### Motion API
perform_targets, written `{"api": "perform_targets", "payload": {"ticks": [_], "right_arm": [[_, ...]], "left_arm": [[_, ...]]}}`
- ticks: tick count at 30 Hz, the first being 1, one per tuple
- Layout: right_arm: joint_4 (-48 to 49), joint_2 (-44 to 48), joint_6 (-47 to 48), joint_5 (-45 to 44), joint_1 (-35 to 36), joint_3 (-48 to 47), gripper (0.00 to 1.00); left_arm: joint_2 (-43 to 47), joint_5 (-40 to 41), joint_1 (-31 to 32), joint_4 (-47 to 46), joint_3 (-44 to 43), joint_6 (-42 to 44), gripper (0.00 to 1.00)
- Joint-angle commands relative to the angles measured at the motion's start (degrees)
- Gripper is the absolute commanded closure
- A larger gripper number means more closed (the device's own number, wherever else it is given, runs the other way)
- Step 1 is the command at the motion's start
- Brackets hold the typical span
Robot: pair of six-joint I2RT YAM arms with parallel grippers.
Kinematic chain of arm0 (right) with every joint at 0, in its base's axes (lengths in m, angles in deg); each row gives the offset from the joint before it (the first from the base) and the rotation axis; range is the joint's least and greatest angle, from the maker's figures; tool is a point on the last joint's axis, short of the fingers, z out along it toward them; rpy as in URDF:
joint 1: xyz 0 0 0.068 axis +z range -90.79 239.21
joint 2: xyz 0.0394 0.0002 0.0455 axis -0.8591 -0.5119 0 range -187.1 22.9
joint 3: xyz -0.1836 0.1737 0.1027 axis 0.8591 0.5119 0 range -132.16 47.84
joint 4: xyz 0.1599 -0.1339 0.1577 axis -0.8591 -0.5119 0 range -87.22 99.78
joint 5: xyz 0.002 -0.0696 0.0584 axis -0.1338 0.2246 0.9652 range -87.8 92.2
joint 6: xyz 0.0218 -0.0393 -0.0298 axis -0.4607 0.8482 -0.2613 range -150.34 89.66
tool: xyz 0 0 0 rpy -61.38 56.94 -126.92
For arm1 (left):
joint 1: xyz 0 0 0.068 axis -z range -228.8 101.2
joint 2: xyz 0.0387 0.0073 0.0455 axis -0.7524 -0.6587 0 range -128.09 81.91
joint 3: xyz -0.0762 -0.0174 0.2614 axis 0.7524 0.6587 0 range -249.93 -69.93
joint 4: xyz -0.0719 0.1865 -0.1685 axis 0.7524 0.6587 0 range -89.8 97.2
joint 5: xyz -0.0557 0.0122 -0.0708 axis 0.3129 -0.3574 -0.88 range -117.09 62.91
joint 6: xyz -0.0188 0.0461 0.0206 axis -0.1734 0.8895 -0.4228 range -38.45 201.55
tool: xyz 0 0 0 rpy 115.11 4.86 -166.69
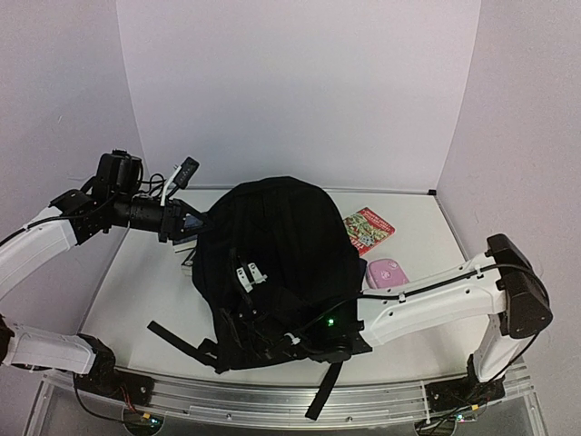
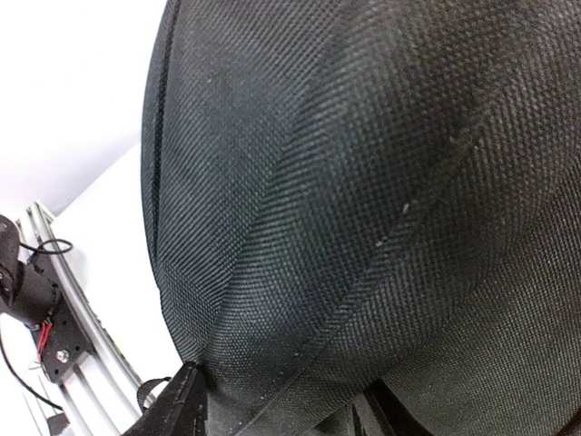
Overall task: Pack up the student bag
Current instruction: Unzip the student bag at the center of the board.
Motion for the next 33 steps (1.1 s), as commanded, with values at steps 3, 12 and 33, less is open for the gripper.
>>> {"api": "perform_targets", "payload": {"ticks": [3, 12, 33], "right_arm": [[0.88, -1.43, 0.19, -0.47, 0.1, -2.61, 0.63], [8.61, -2.52, -1.54, 10.88, 0.1, -2.65, 0.74], [11.5, 0.58, -16.72, 0.85, 0.1, -1.13, 1.0]], "left_arm": [[1.21, -1.9, 0.34, -0.74, 0.44, -0.14, 1.0], [0.83, 0.73, 0.36, -0.32, 0.27, -0.87, 0.99], [23.22, 6.53, 0.45, 3.98, 17.03, -24.96, 0.11]]}}
